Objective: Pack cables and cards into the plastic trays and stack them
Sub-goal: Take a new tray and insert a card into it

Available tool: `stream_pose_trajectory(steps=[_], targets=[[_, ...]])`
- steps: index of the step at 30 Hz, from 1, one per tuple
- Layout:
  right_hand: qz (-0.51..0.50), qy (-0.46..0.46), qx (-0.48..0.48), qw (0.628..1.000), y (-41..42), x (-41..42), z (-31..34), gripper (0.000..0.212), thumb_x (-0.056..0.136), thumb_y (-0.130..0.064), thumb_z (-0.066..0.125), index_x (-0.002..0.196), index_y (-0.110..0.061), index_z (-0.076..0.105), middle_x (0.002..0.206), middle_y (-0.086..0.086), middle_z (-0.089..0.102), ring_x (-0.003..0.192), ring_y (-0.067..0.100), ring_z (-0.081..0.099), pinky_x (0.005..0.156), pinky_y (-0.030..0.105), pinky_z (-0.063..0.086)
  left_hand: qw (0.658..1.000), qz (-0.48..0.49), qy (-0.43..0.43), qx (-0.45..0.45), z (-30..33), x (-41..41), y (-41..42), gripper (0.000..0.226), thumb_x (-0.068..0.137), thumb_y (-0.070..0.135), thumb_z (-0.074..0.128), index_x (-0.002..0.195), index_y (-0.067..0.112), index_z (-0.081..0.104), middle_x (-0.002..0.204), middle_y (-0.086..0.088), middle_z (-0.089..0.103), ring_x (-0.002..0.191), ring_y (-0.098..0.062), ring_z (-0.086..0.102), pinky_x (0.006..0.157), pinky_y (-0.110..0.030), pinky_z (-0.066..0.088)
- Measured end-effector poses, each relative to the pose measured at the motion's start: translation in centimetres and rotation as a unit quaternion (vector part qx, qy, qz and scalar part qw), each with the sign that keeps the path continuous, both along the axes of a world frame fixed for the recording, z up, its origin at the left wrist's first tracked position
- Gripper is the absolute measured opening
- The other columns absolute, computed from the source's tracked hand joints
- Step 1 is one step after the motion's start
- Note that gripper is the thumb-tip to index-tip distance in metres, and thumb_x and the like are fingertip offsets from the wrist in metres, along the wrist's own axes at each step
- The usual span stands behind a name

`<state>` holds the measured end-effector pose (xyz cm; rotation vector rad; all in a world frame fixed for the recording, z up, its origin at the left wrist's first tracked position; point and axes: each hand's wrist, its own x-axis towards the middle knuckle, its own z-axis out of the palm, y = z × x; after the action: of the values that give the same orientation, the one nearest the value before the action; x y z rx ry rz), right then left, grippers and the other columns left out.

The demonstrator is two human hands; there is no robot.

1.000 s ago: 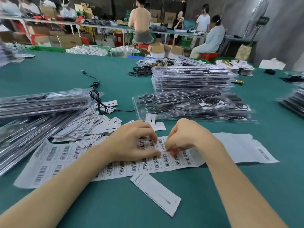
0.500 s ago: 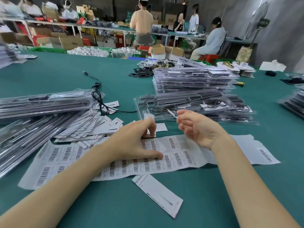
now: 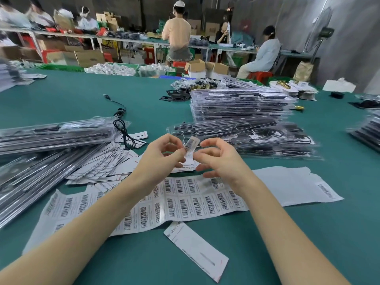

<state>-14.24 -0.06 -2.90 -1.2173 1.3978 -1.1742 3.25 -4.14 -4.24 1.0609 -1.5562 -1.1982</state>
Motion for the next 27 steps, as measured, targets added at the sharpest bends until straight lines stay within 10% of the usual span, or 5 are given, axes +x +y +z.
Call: stream_pose_trajectory(steps=[27], targets=[[-0.114,0.101,-0.069,0.986,-5.4,-3.2,1.8,0.005,0.086,-0.027,0.078,0.086,-0.023,0.076,0.075,-0.006,0.077,0.046,0.005,0.052,0.043,0.016,0.040,0.998,0.033,-0.019,-0.044,1.8,-2.5,-4.6,0.026,0.081,0.015,0.081,0.099,0.022,0.063,0.091,0.006,0.071,0.075,-0.009,0.071,0.068,-0.025,0.050]])
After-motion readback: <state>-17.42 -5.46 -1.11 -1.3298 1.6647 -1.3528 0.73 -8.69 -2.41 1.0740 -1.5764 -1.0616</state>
